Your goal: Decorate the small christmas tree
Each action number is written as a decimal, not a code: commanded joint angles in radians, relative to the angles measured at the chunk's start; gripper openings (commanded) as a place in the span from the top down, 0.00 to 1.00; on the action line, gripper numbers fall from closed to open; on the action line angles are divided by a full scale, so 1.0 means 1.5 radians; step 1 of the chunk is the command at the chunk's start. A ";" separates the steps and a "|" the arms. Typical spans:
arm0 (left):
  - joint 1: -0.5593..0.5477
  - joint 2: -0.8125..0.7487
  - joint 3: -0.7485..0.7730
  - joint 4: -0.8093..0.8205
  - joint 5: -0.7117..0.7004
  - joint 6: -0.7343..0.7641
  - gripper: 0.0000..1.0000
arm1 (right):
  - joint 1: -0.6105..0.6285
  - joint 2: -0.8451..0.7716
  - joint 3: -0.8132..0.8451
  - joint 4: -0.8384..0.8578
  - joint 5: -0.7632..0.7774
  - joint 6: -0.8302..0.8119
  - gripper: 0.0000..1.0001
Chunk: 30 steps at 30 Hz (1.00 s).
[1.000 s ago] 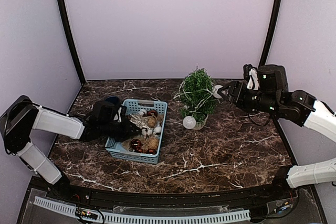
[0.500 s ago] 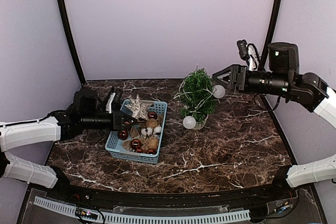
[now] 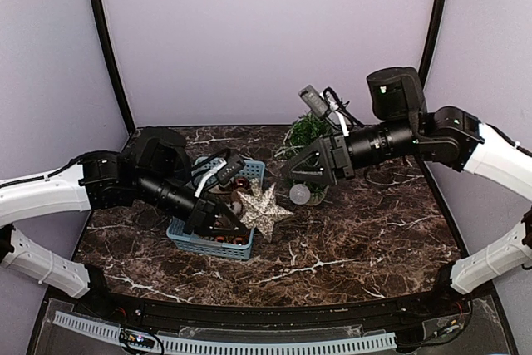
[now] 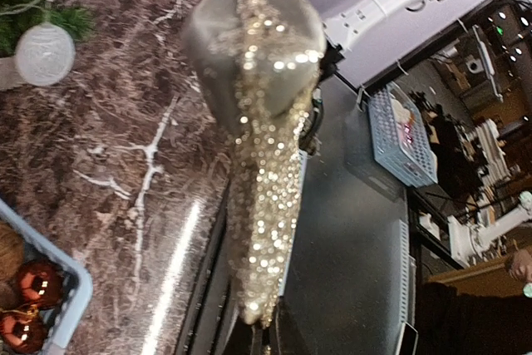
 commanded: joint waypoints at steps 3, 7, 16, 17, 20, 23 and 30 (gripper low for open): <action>-0.055 0.038 0.055 -0.033 0.116 -0.001 0.99 | 0.054 0.030 -0.038 0.106 -0.088 0.019 0.34; -0.071 0.057 0.072 -0.033 0.139 0.000 1.00 | 0.076 0.049 -0.044 0.113 -0.093 0.017 0.39; -0.082 0.069 0.076 -0.029 0.144 -0.003 0.99 | 0.078 0.047 -0.079 0.119 -0.085 0.019 0.50; -0.082 0.068 0.076 -0.029 0.144 -0.003 0.99 | 0.078 0.048 -0.082 0.119 -0.089 0.018 0.53; -0.084 0.068 0.076 -0.029 0.143 -0.006 1.00 | 0.078 0.045 -0.090 0.124 -0.091 0.023 0.68; -0.085 0.065 0.076 -0.028 0.137 -0.008 0.99 | 0.077 0.032 -0.096 0.134 -0.089 0.030 0.81; -0.085 0.055 0.077 -0.014 0.102 -0.016 0.74 | 0.077 0.015 -0.101 0.137 -0.048 0.040 1.00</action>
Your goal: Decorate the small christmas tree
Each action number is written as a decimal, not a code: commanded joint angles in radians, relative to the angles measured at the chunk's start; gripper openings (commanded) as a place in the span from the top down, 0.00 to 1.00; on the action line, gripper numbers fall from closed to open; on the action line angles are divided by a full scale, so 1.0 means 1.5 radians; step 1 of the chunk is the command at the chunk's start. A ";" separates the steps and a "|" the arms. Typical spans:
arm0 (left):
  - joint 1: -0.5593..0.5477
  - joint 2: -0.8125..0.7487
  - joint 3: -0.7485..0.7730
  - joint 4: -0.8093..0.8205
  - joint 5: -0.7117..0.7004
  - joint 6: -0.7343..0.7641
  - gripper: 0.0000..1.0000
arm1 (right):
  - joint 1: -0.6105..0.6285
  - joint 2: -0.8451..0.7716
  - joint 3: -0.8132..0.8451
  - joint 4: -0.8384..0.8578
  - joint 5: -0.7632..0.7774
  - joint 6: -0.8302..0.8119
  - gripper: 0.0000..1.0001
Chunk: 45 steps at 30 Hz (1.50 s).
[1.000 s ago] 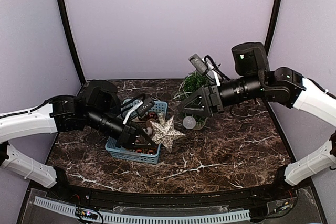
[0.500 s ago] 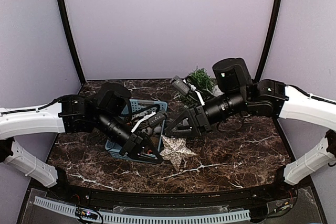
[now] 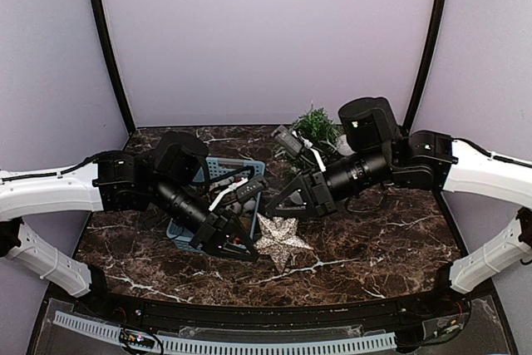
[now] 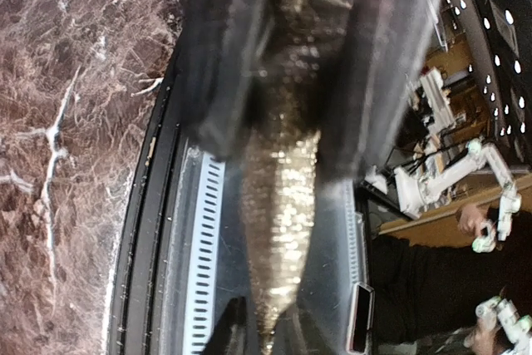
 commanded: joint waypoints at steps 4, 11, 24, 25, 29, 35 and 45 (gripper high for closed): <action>-0.001 -0.040 0.031 -0.019 -0.151 -0.003 0.37 | 0.000 -0.057 0.022 -0.009 0.172 0.007 1.00; 0.101 -0.092 0.016 -0.024 -0.273 -0.051 0.21 | -0.090 -0.100 0.160 -0.137 0.508 -0.005 1.00; 0.138 -0.058 0.003 0.102 -0.355 -0.121 0.21 | -0.201 0.016 0.302 -0.139 0.739 -0.001 1.00; 0.141 -0.055 0.004 0.107 -0.356 -0.123 0.21 | -0.202 0.027 0.309 -0.139 0.746 0.002 1.00; 0.146 -0.032 0.005 0.129 -0.344 -0.128 0.21 | -0.201 0.061 0.327 -0.125 0.768 0.015 1.00; 0.149 -0.017 0.005 0.136 -0.341 -0.132 0.21 | -0.201 0.100 0.333 -0.107 0.790 0.020 1.00; 0.152 -0.021 -0.006 0.138 -0.344 -0.133 0.21 | -0.202 0.142 0.335 -0.073 0.793 0.000 1.00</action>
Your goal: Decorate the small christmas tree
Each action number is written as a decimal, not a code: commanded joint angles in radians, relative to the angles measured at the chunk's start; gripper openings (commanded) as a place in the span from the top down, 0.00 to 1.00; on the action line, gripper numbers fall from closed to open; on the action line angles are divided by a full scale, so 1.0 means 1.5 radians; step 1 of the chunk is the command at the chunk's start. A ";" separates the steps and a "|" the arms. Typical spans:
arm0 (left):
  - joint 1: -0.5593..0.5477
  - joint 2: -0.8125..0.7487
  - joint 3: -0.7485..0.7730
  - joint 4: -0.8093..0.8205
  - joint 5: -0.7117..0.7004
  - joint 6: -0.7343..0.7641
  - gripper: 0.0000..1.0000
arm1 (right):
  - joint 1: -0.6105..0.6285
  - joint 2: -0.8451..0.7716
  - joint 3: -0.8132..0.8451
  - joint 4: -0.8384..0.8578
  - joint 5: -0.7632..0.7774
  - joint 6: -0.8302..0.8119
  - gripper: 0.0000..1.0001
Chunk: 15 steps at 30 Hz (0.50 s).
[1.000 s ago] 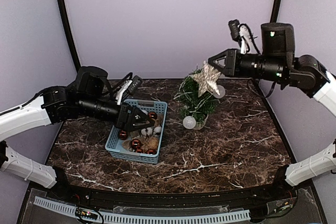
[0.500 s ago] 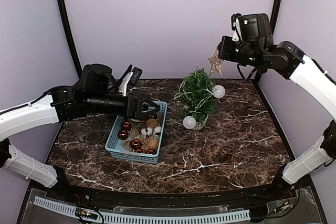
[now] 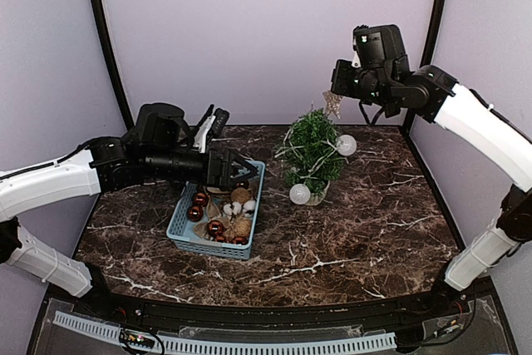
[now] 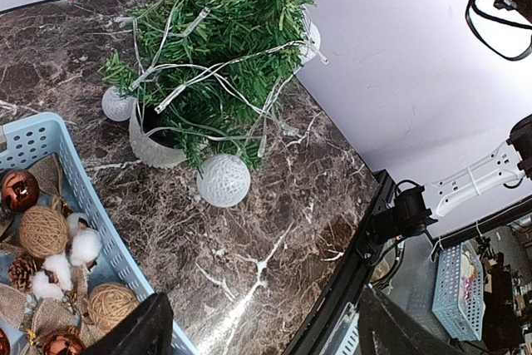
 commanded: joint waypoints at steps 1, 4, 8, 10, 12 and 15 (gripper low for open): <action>0.006 -0.011 -0.015 0.018 -0.002 -0.006 0.21 | -0.001 0.018 0.019 0.042 0.016 -0.011 1.00; 0.007 -0.013 -0.018 0.018 -0.002 -0.008 0.21 | -0.003 0.032 0.013 0.045 0.013 -0.015 1.00; 0.008 -0.021 -0.024 0.016 -0.005 -0.008 0.21 | -0.003 0.045 -0.010 0.058 0.003 -0.022 1.00; 0.009 -0.024 -0.026 0.015 -0.007 -0.008 0.21 | -0.003 0.048 -0.026 0.068 -0.007 -0.022 1.00; 0.009 -0.027 -0.029 0.013 -0.008 -0.009 0.21 | -0.004 0.051 -0.040 0.076 -0.013 -0.021 1.00; 0.010 -0.032 -0.031 0.012 -0.010 -0.010 0.21 | -0.003 0.057 -0.056 0.077 -0.017 -0.017 1.00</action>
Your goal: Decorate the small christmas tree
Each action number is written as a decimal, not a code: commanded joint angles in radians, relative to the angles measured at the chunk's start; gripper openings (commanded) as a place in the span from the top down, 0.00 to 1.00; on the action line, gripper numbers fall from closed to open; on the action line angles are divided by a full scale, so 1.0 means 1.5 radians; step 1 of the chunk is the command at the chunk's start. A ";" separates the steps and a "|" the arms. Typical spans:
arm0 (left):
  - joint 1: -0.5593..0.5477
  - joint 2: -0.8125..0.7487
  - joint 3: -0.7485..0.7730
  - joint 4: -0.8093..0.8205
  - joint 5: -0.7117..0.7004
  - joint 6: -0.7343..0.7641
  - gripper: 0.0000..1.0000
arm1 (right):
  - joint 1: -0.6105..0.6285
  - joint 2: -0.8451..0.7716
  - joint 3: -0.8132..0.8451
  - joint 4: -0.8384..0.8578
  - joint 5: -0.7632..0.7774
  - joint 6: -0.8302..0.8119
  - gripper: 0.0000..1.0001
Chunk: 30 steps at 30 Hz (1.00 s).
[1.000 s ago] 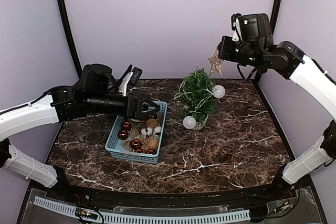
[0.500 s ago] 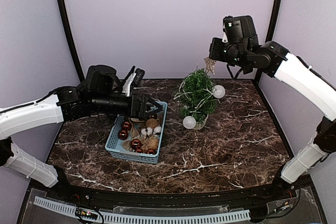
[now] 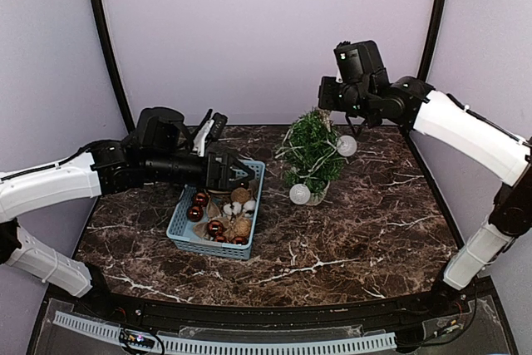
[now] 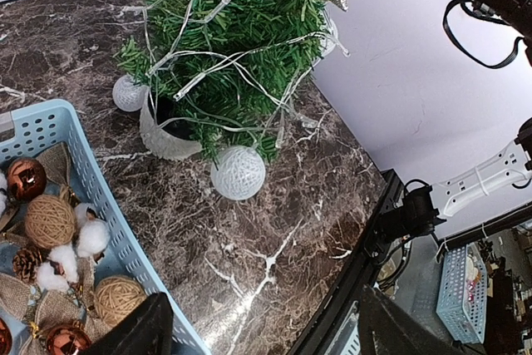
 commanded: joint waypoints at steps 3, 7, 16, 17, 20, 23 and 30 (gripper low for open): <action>0.006 -0.032 -0.013 0.007 -0.005 -0.005 0.21 | -0.002 0.011 -0.037 0.038 -0.015 -0.002 1.00; 0.007 -0.035 -0.015 0.007 -0.008 -0.005 0.21 | -0.002 0.012 -0.051 0.043 -0.020 0.001 1.00; 0.008 -0.040 -0.018 0.005 -0.008 -0.006 0.21 | -0.002 0.001 -0.052 0.043 -0.028 0.007 0.98; 0.008 -0.041 -0.018 0.004 -0.009 -0.006 0.21 | -0.002 -0.003 -0.050 0.042 -0.029 0.007 0.94; 0.009 -0.044 -0.019 0.004 -0.012 -0.006 0.21 | -0.002 -0.019 -0.047 0.037 -0.031 0.008 0.85; 0.010 -0.046 -0.019 0.005 -0.013 -0.005 0.21 | -0.002 -0.031 -0.037 0.026 -0.031 0.006 0.74; 0.011 -0.044 -0.017 0.005 -0.011 -0.004 0.21 | -0.002 -0.057 -0.013 0.011 -0.029 -0.004 0.49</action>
